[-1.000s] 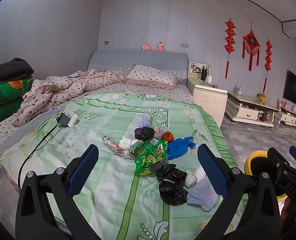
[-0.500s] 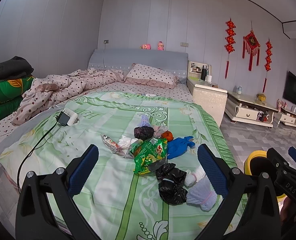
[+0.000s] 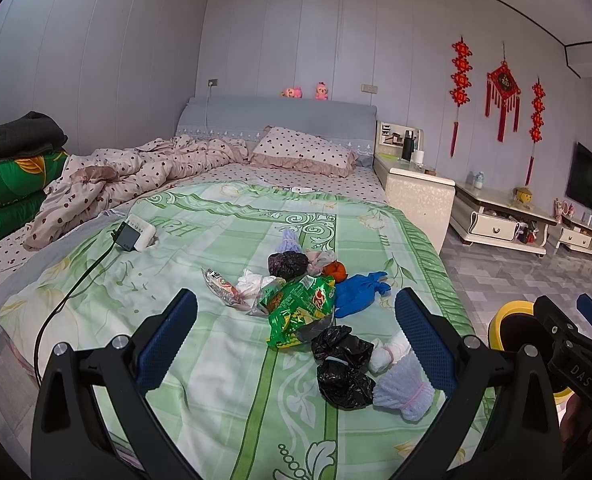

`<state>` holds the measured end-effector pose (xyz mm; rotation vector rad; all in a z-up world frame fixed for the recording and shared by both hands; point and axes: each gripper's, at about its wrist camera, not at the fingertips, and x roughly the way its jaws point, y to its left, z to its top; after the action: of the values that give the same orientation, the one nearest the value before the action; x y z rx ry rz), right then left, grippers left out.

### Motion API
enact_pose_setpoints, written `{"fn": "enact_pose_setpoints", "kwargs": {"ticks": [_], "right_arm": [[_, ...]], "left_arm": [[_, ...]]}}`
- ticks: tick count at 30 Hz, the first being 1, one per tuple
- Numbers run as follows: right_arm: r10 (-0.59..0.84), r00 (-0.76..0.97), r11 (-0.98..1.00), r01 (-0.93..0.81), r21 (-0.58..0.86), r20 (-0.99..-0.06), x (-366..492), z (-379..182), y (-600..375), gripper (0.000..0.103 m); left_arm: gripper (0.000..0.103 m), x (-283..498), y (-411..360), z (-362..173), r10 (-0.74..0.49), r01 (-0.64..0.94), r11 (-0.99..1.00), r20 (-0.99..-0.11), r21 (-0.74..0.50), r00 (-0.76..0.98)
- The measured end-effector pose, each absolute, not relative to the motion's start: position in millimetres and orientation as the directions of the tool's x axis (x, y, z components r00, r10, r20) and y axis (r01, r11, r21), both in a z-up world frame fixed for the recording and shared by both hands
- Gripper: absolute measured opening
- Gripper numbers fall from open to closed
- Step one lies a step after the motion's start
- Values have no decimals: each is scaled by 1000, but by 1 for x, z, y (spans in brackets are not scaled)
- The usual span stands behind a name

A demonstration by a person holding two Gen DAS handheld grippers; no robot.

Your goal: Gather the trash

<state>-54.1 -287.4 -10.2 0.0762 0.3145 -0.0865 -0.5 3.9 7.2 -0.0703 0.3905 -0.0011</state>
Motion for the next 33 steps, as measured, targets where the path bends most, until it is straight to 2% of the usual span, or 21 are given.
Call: {"fn": "enact_pose_setpoints", "kwargs": {"ticks": [16,25,29,33], "right_arm": [[-77,944,993,101,61,-320,-49,-18,-290,96],[-8,946,997,32,68,-324,-44,-23,-288,96],[57,936,998,-47,38,-347,-38,-28,-278,96],[114,897,993,-113,28,-428,-23,-40,-267,96]], "left_arm": [[95,0,2,8,-16,-12,997,-382,-70,924],[95,-1,-3,-5,-15,-15,997,-390,-73,921],[95,6,0,-15,-16,-19,996,-410,-83,912],[95,17,7,-23,-1,-38,996,-438,-81,899]]}}
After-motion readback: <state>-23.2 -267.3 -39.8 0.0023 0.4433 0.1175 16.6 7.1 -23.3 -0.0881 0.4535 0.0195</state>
